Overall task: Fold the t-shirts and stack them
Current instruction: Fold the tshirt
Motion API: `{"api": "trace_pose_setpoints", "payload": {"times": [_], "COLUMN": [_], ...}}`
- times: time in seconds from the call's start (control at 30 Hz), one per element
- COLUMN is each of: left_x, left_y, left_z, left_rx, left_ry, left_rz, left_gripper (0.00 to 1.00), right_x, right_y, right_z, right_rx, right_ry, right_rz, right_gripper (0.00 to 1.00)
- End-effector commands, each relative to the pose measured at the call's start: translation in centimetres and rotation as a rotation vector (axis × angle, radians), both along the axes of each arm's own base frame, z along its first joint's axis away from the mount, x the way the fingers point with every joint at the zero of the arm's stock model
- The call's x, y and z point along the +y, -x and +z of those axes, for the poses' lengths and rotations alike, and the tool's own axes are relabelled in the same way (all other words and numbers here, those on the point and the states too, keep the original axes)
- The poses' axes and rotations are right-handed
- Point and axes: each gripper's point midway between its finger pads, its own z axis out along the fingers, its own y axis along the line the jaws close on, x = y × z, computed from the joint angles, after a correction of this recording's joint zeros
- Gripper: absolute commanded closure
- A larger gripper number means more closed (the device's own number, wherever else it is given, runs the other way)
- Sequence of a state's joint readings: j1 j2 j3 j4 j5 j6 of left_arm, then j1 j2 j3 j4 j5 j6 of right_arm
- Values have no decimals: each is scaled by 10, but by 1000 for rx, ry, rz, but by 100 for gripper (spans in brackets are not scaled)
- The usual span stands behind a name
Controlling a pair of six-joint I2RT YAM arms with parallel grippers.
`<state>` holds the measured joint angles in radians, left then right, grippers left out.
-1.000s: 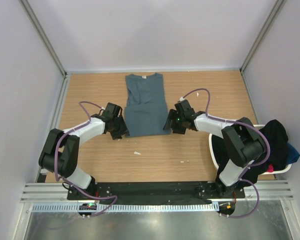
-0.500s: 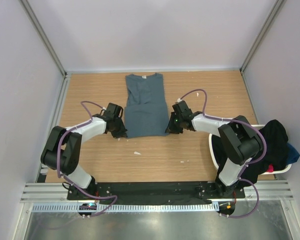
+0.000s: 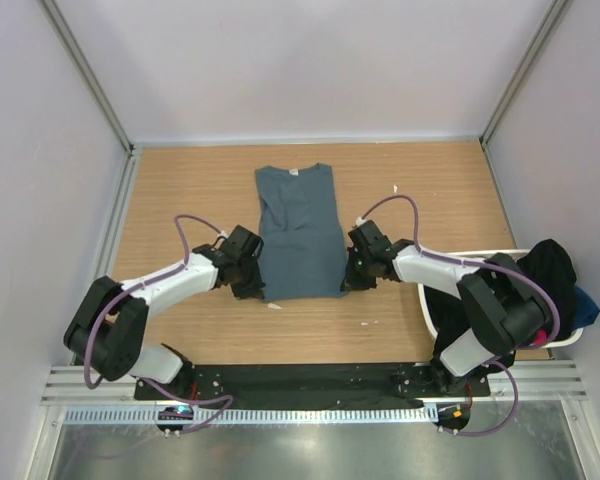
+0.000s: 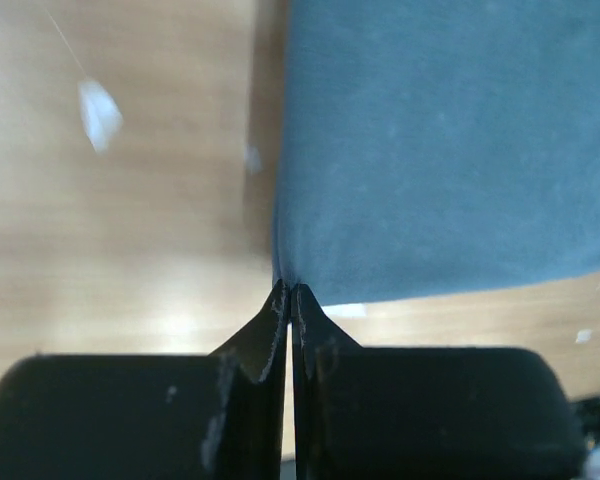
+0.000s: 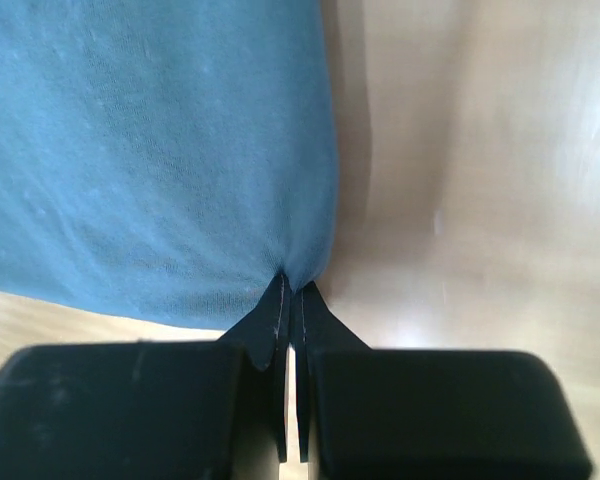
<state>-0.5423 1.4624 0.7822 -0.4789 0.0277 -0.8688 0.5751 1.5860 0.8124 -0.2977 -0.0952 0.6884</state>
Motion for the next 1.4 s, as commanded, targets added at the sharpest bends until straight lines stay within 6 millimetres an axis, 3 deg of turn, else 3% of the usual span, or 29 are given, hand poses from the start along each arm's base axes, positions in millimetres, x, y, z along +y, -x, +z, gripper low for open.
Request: {"api": "trace_pose_setpoints", "payload": {"times": [0.0, 0.2, 0.33, 0.5, 0.6, 0.63, 0.67, 0.73, 0.77, 0.9, 1.17, 1.37], "left_x": [2, 3, 14, 8, 5, 1, -10, -9, -14, -7, 6, 2], "left_y": [38, 93, 125, 150, 158, 157, 153, 152, 148, 137, 99, 65], "left_z": [7, 26, 37, 46, 63, 70, 90, 102, 120, 140, 164, 174], "left_rx": [60, 63, 76, 65, 35, 13, -28, -70, -99, -158, -300, -376], "left_ry": [-28, -16, -43, 2, -26, -25, 13, -29, -12, -56, -110, -71], "left_rz": [7, -22, -21, -47, -90, -104, -120, -146, -151, -139, -60, 0], "left_gripper": [100, 100, 100, 100, 100, 100, 100, 100, 100, 100, 100, 100], "right_x": [-15, -18, -27, -31, -28, -24, -25, -20, -22, -20, -18, -22], "right_y": [54, 112, 146, 163, 166, 163, 166, 162, 167, 146, 100, 62], "right_z": [-3, 5, 7, 23, 42, 54, 58, 78, 82, 123, 147, 172], "right_rx": [99, 152, 166, 153, 138, 118, 109, 76, 83, -44, -213, -347], "right_ry": [61, 19, -62, -105, -114, -125, -101, -101, -79, -65, 54, 119], "right_rz": [54, 43, -2, 1, 16, 18, 18, 16, 23, -3, -34, -71], "right_gripper": [99, 99, 99, 98, 98, 99, 99, 99, 99, 99, 99, 99]}}
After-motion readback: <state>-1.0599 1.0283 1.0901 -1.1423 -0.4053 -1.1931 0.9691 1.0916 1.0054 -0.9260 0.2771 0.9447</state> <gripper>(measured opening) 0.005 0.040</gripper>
